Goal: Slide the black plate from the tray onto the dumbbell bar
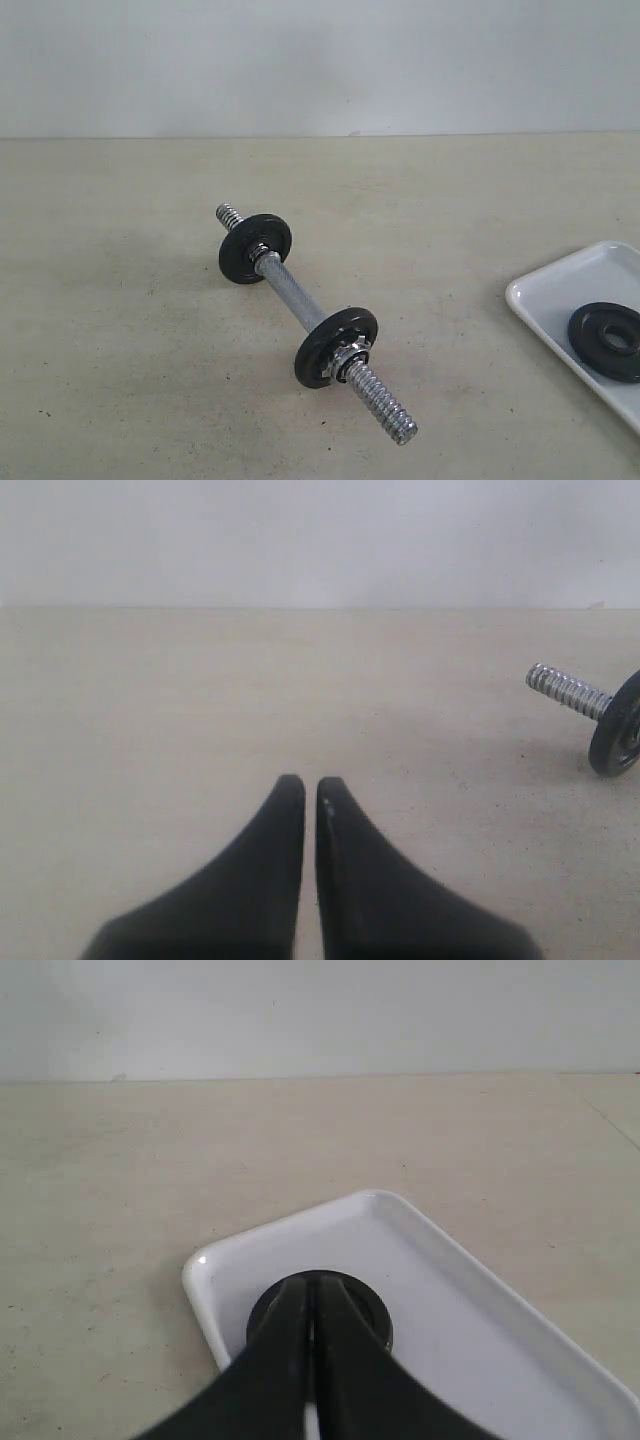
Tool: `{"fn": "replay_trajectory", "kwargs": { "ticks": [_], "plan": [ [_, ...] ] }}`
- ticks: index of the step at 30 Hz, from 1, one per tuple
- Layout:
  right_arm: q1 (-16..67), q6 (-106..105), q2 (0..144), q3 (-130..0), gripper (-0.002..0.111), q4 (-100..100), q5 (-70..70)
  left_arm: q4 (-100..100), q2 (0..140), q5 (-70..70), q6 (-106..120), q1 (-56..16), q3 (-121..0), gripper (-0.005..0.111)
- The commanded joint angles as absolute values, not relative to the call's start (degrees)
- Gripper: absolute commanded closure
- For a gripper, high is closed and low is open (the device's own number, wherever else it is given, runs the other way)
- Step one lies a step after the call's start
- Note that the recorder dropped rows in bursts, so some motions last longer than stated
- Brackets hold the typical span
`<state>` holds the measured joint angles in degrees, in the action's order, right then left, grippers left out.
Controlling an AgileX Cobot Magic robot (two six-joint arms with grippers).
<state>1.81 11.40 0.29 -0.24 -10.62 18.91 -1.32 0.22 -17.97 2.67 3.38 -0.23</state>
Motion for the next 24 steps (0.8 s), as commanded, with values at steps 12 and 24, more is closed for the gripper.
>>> {"fn": "replay_trajectory", "kwargs": {
  "ticks": [12,24],
  "plan": [
    [1.82,15.26,0.00,0.00,0.109,-10.75,-8.84,-1.70,0.00,-17.87,2.58,3.25,0.00,0.102],
    [1.71,13.67,0.00,0.00,0.109,-0.49,-22.27,-1.70,0.00,-17.87,2.58,3.25,0.00,0.102]
  ]
}}
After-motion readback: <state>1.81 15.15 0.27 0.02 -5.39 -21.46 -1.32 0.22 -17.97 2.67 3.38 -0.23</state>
